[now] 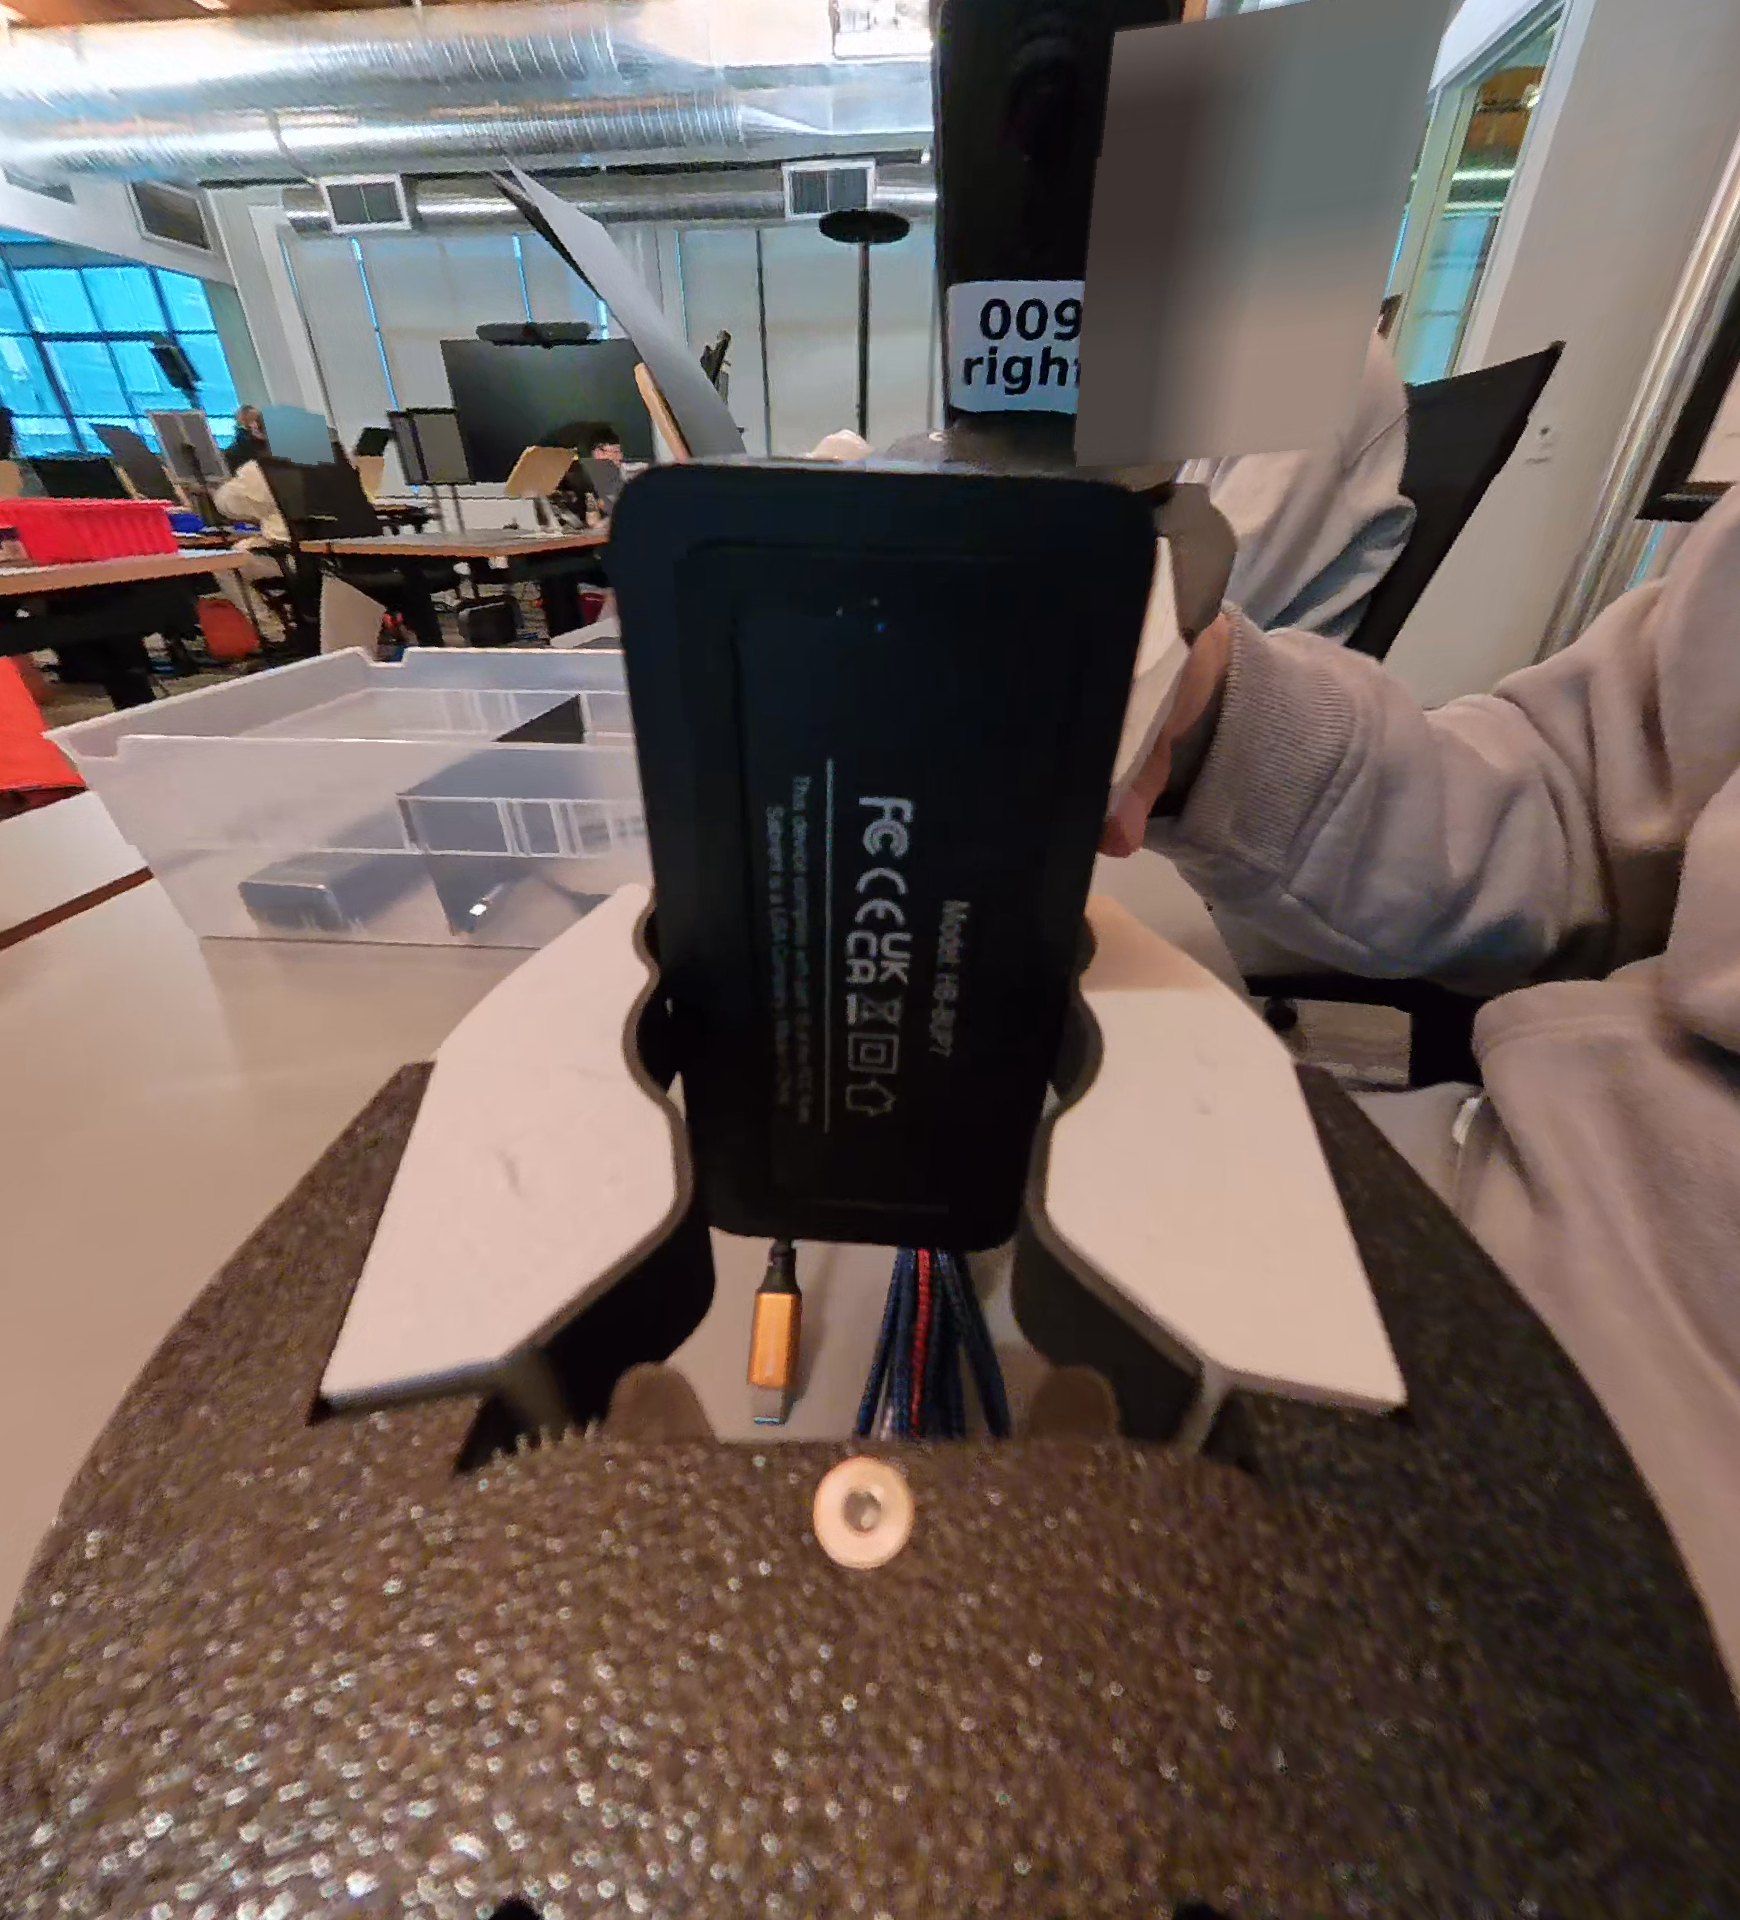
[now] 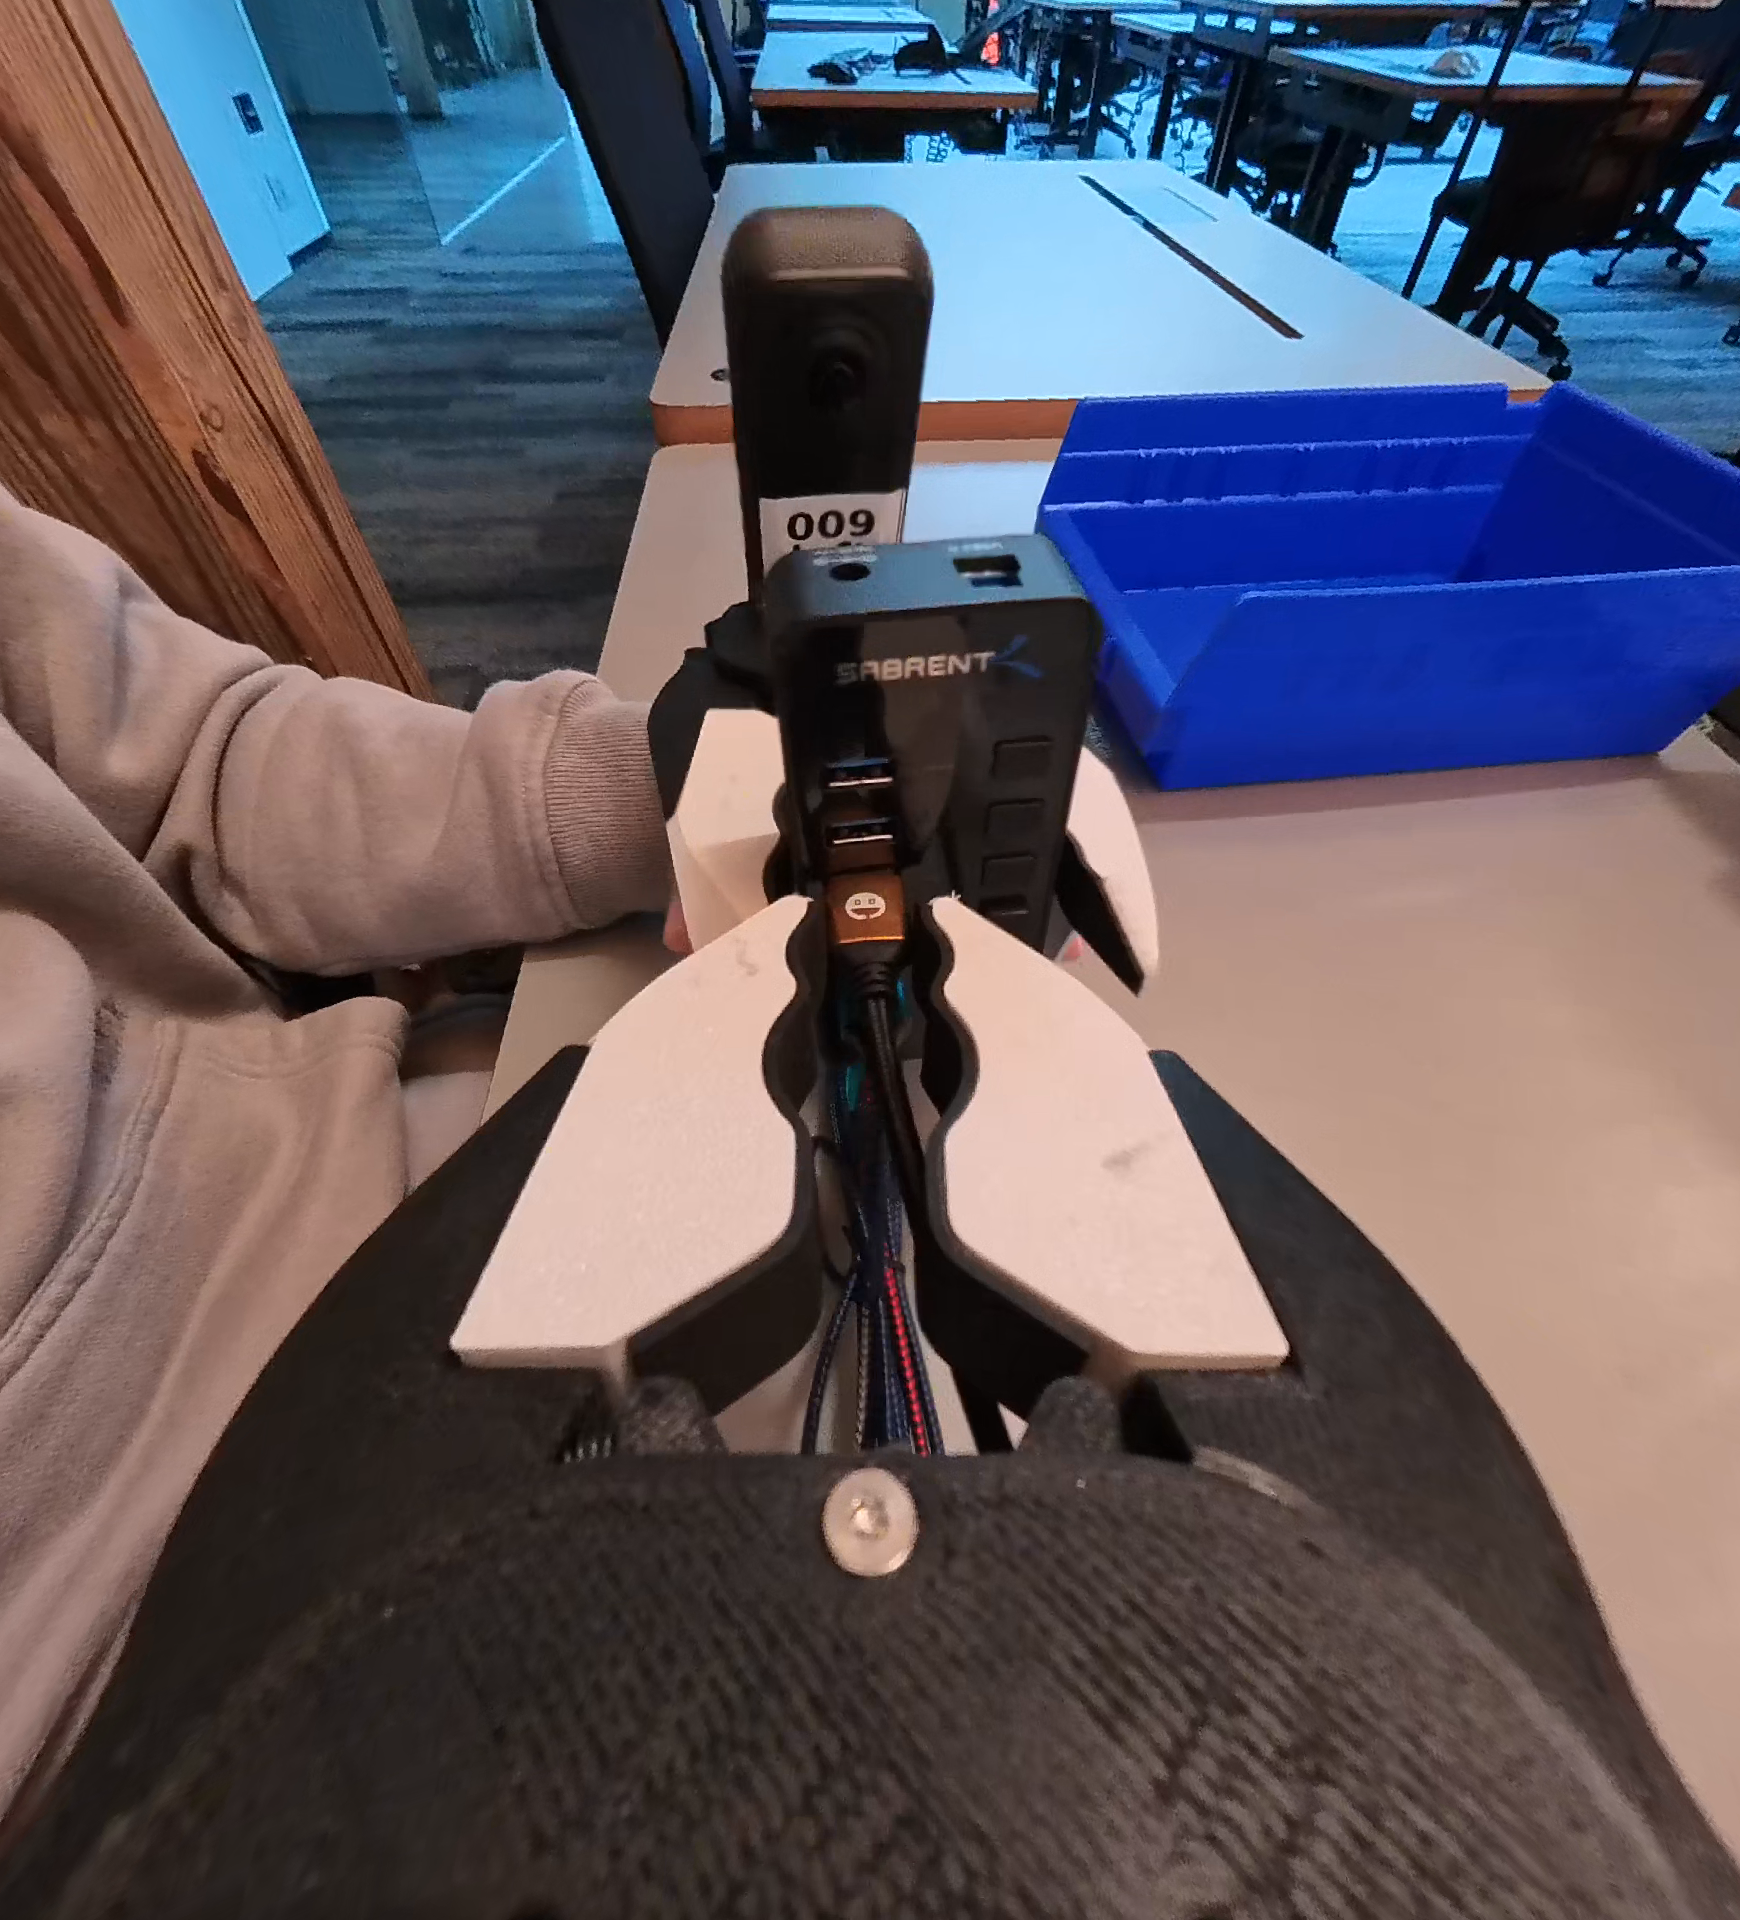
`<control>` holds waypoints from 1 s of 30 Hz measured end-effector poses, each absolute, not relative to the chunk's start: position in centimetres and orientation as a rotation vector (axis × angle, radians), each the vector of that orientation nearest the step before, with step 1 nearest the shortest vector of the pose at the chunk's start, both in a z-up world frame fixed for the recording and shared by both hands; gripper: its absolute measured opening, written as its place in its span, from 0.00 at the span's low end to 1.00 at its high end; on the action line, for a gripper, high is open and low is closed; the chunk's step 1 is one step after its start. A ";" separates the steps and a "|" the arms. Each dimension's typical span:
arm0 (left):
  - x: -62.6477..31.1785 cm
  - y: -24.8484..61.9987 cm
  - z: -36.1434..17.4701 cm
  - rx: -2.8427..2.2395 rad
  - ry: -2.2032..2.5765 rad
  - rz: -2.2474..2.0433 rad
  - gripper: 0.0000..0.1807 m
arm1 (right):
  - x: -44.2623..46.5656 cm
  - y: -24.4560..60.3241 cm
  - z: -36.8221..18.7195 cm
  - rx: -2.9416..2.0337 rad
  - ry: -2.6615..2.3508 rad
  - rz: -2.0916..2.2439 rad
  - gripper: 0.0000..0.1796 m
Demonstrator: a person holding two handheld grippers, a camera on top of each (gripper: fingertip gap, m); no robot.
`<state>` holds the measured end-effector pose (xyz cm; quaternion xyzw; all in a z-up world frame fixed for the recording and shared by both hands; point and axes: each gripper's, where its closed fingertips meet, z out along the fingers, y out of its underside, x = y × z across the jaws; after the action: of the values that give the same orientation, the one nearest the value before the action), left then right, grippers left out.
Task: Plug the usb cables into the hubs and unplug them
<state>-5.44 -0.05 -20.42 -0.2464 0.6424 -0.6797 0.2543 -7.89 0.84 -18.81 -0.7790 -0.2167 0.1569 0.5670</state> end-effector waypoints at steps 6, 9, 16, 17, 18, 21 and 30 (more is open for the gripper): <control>-5.3 0.8 -20.6 -0.660 1.753 -1.738 0.33 | -7.1 0.6 -19.4 -1.849 -0.472 0.358 0.09; -5.4 0.8 -20.5 -0.606 1.748 -1.703 0.33 | -7.3 0.3 -19.4 -1.845 -0.467 0.361 0.09; -5.5 1.0 -20.2 -0.597 1.673 -1.803 0.33 | -7.0 0.4 -19.4 -1.898 -0.410 0.378 0.09; -5.5 1.0 -20.1 -0.604 1.671 -1.815 0.33 | -7.1 0.4 -19.3 -1.879 -0.392 0.417 0.09; -5.4 1.0 -20.1 -0.606 1.678 -1.812 0.33 | -7.0 0.5 -19.3 -1.865 -0.374 0.440 0.09; -5.3 1.1 -20.9 -0.642 1.721 -1.797 0.33 | -7.0 0.6 -20.0 -1.886 -0.408 0.367 0.09; -5.4 0.3 -21.5 -0.694 1.870 -1.673 0.33 | -7.1 -0.1 -20.1 -1.931 -0.477 0.307 0.09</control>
<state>-5.40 0.30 -21.55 -0.2571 0.6925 -0.6194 0.2659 -7.08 -0.13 -20.09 -0.8105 -0.2003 0.1290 0.5350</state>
